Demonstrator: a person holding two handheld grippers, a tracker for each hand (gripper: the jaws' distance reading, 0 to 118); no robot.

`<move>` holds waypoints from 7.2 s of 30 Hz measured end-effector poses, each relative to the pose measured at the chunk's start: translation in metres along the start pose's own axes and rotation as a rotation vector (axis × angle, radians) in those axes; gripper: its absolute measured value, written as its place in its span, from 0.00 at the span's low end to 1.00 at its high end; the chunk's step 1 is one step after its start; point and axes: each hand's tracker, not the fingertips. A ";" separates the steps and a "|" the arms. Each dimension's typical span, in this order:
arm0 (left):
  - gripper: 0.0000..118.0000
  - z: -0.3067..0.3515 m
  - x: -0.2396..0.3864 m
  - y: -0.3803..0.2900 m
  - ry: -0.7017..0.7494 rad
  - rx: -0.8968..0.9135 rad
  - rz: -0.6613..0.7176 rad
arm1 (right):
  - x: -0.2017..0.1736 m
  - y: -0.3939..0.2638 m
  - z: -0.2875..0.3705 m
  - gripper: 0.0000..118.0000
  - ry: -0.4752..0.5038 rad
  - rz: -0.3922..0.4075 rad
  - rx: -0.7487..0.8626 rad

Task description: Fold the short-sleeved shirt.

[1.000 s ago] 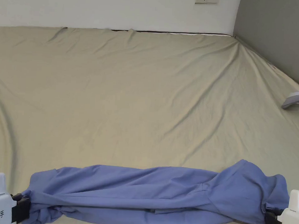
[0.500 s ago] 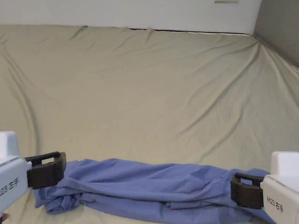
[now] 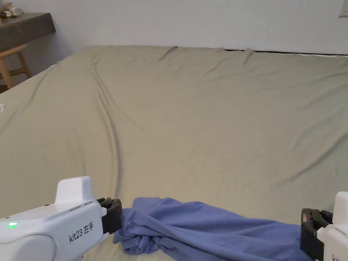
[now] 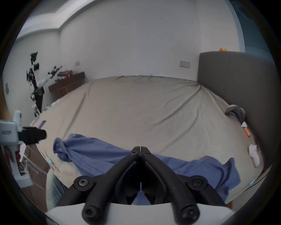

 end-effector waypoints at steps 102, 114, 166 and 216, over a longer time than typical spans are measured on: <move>0.86 -0.140 0.050 -0.011 -0.573 -0.455 0.183 | 0.062 -0.015 0.001 0.00 -0.022 -0.174 -0.116; 0.80 -0.195 0.086 -0.027 -0.827 -0.617 0.271 | 0.078 -0.013 0.005 0.00 -0.007 -0.237 -0.107; 0.85 -0.118 0.231 0.012 -0.767 -0.393 -0.025 | 0.105 -0.021 0.021 0.00 -0.112 -0.294 -0.117; 0.40 0.005 0.124 0.025 -0.336 0.032 -0.278 | 0.068 0.016 0.011 0.00 0.099 -0.165 -0.008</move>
